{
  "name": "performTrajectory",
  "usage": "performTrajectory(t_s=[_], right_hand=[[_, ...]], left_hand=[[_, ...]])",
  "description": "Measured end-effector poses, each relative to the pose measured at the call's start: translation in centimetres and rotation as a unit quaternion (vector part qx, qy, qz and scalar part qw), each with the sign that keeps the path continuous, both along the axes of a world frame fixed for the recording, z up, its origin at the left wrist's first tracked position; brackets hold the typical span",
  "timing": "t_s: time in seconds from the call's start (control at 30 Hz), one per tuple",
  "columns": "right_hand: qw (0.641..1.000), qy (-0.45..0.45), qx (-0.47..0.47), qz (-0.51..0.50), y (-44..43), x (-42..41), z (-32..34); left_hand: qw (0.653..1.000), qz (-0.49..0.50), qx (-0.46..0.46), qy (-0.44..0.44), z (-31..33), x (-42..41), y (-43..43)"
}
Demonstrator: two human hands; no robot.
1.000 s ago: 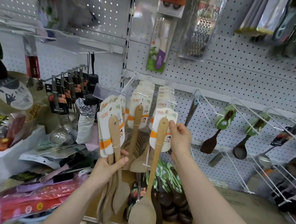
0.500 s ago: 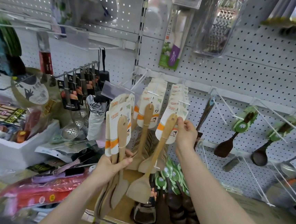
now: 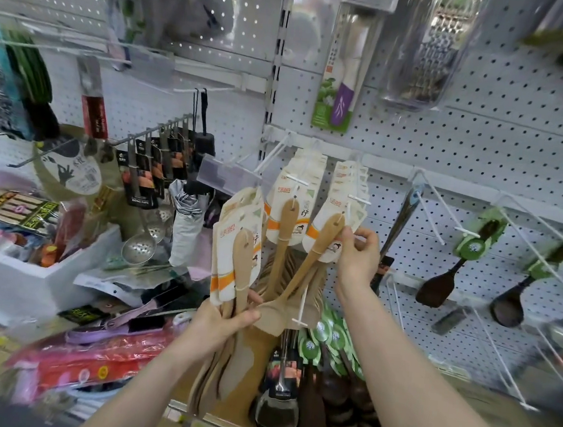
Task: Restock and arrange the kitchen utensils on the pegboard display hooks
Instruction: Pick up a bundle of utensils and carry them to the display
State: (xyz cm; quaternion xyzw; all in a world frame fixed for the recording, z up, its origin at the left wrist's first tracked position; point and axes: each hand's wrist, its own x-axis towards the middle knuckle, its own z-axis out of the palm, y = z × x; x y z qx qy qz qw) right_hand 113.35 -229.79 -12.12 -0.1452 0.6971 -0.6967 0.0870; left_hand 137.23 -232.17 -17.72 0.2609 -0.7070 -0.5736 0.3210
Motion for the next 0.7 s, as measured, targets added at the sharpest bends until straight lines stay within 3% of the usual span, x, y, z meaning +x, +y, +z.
performTrajectory(t_s=[0.13, 0.23, 0.37, 0.53, 0.7], right_hand=[[0.998, -0.027, 0.051, 0.005, 1.4, 1.7, -0.4], [0.986, 0.03, 0.044, 0.157, 3.4, 4.1, 0.3], [0.934, 0.098, 0.026, 0.341, 4.9, 7.8, 2.6], [0.939, 0.111, 0.014, 0.324, 5.9, 9.1, 3.5], [0.958, 0.131, 0.064, 0.248, 7.1, 8.9, 3.4]], left_hand=[[0.999, -0.026, 0.018, 0.01, -0.1, -0.9, 0.8], [0.999, -0.026, 0.038, 0.013, -0.4, -1.4, 1.3], [0.999, -0.048, 0.009, -0.015, -0.7, -2.1, 2.2], [0.998, -0.052, 0.004, -0.045, 0.1, -2.5, 3.3], [0.993, -0.094, -0.006, -0.069, 1.0, -2.7, 3.9]])
